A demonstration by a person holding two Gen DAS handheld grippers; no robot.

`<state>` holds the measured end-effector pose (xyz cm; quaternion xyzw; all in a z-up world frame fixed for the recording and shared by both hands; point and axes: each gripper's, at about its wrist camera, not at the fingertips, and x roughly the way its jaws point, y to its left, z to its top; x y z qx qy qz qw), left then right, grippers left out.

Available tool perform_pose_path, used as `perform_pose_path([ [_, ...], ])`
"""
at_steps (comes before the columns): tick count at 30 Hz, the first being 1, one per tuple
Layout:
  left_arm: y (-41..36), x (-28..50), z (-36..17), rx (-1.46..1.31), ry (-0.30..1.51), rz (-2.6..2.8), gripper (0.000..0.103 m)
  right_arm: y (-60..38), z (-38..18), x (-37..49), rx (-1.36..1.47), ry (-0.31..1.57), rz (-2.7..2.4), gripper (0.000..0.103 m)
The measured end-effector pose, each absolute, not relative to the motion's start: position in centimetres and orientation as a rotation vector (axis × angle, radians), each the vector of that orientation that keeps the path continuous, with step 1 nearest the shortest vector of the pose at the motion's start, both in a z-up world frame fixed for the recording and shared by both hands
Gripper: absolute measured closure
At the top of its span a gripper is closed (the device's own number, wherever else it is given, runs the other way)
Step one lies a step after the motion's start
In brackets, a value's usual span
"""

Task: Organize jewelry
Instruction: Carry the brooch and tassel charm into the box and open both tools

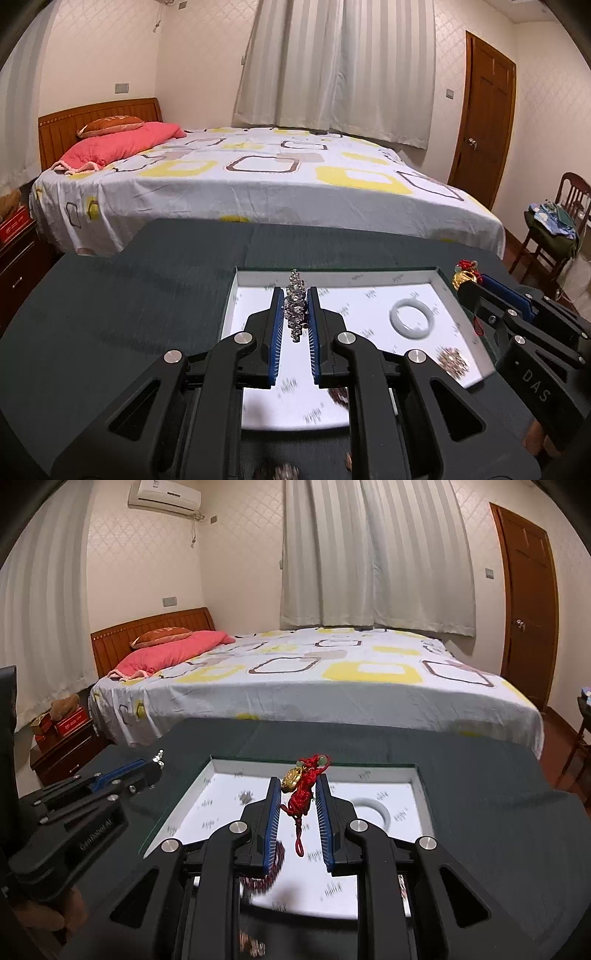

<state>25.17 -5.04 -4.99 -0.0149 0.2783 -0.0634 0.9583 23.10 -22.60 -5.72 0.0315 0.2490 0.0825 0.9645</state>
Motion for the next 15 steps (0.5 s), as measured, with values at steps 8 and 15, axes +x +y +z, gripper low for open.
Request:
perform_pose_path([
  [8,-5.8,31.0,-8.4,-0.012,0.651,-0.114,0.09,-21.5,-9.0,29.2,0.053,0.584,0.164,0.083],
  [15,-6.4,33.9,-11.4,0.035,0.748,-0.113,0.09,-21.1,-12.5,32.3,0.06,0.706,0.162,0.083],
])
